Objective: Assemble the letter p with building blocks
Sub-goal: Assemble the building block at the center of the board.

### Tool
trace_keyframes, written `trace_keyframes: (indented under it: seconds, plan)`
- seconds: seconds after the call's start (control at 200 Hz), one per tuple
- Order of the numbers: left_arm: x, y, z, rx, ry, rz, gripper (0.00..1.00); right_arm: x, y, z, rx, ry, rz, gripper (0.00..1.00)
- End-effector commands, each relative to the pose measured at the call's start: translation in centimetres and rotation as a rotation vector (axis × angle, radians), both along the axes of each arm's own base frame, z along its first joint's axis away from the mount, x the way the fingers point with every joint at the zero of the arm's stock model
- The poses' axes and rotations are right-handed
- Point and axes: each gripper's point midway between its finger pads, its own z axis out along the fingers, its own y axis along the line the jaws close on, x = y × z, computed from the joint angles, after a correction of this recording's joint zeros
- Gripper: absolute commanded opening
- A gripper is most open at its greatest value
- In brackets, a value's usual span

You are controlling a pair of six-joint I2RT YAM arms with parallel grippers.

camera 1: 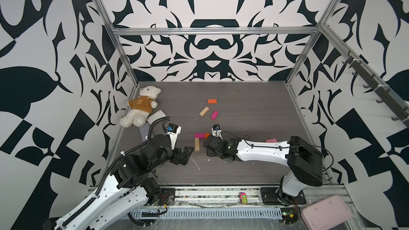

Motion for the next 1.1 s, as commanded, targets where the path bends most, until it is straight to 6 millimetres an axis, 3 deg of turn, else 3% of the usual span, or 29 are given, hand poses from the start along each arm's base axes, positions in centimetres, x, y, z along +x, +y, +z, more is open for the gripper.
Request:
trace_keyframes:
  seconds: [0.0,0.305,1.095]
  plan:
    - [0.1,1.1,-0.9,0.038,-0.001,0.035,0.99,0.5,1.5,0.2,0.056,0.004,-0.017,0.62]
    - [-0.1,1.0,-1.2,0.036,0.019,0.033,0.99,0.9,2.6,-1.4,0.030,0.030,-0.023,0.62]
    - [-0.2,0.8,-1.3,0.035,0.022,0.021,0.99,1.7,3.1,-2.2,-0.030,0.025,-0.035,0.63]
